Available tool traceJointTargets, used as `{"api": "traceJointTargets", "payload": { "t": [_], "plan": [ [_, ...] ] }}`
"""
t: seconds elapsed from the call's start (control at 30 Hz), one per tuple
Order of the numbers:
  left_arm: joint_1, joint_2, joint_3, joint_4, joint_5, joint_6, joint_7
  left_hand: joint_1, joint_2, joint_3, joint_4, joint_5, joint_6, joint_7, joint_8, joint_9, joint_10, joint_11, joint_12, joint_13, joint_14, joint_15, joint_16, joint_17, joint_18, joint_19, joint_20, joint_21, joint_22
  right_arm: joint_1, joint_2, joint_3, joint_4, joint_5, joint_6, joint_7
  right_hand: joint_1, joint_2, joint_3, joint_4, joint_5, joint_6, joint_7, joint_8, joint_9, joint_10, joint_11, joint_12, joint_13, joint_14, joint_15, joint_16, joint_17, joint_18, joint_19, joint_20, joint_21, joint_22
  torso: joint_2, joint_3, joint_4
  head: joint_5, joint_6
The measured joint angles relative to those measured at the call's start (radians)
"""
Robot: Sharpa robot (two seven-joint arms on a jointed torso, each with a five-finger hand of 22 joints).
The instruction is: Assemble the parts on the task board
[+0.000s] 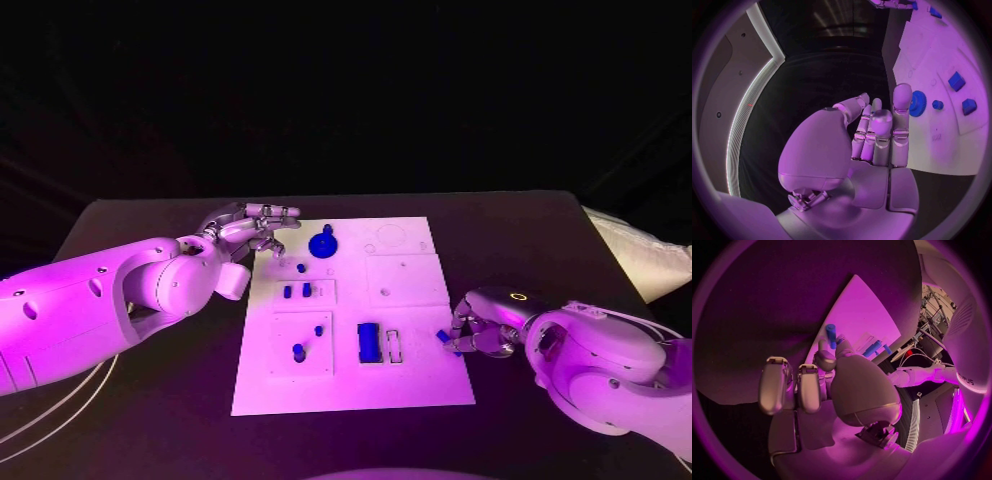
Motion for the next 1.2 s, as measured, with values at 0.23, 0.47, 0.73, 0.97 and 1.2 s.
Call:
{"api": "traceJointTargets", "payload": {
  "t": [0.23,0.47,0.73,0.97,1.2],
  "plan": [
    [0.0,-0.001,0.0,0.0,0.0,0.0,0.0,0.0,0.0,-0.003,-0.003,0.0,0.0,0.0,0.0,0.0,0.0,0.0,0.0,0.0,0.0,0.0,0.0,-0.001,0.0,0.0,0.0,0.0,0.0,-0.003,0.013,0.001,-0.001,-0.015,0.0,-0.011,-0.002,-0.002,0.002,0.008,0.0,0.005,0.002,0.0,0.0,0.004,0.004,0.0,0.001,0.0,0.0,0.0,0.0,0.0,0.0,0.0,0.0,-0.001,0.0,-0.0006,0.0,0.001,-0.002],
    [0.0,-0.002,0.0,0.001,0.0,0.0,0.0,0.0,0.0,-0.003,-0.003,0.0,0.0,0.0,0.0,0.0,0.0,0.0,0.0,0.001,0.0,0.0,0.0,-0.001,0.0,0.0,0.0,0.0,0.0,-0.007,0.035,0.003,-0.011,-0.062,0.013,-0.017,0.042,-0.006,0.031,-0.009,-0.027,0.007,0.0,-0.002,0.001,0.007,0.0,0.004,0.003,0.0,-0.008,0.0,0.001,0.0,0.001,-0.001,0.0,-0.002,0.0,-0.0004,0.0002,0.005,-0.002],
    [0.0,-0.004,0.0,0.002,0.0,0.0,-0.001,0.0,0.0,-0.003,-0.003,0.0,0.0,0.0,0.0,0.0,0.0,0.0,0.0,0.001,0.0,0.0,0.0,-0.001,0.0,0.0,0.0,0.0,0.0,-0.006,0.066,0.008,-0.012,-0.188,0.093,-0.018,0.092,-0.024,0.084,-0.035,-0.115,0.012,0.002,-0.012,0.002,0.009,0.002,0.004,0.005,0.0,-0.008,0.0,0.001,0.0,0.004,-0.004,-0.004,-0.002,0.0,-0.0004,0.001,0.008,-0.005],
    [0.0,-0.005,0.0,0.002,0.0,0.0,-0.001,0.0,0.0,-0.003,-0.003,0.0,0.0,0.0,0.0,0.0,0.0,0.0,0.0,0.001,0.0,0.0,0.0,-0.001,0.0,0.0,0.0,0.0,0.0,-0.003,0.078,0.012,-0.008,-0.25,0.154,-0.018,0.121,-0.03,0.113,-0.058,-0.118,0.017,-0.002,-0.014,0.0,0.005,-0.001,0.004,0.008,0.0,-0.007,0.0,0.001,0.0,0.004,-0.004,-0.004,0.0,0.0,-0.0005,0.0007,0.009,-0.007],
    [0.0,-0.004,0.0,0.002,-0.001,0.0,-0.001,0.0,0.0,-0.003,-0.003,0.0,0.0,0.0,0.0,0.0,0.0,0.0,0.0,0.001,0.0,0.0,0.0,-0.001,0.0,0.0,0.0,0.0,0.0,-0.001,0.085,0.014,-0.008,-0.278,0.185,-0.018,0.121,-0.031,0.136,-0.044,-0.062,0.017,-0.002,-0.021,-0.002,0.005,-0.001,0.0,0.006,0.0,-0.007,-0.004,0.001,0.0,0.004,-0.004,-0.004,0.0,-0.001,-0.0005,0.0,0.008,-0.009]
  ]
}}
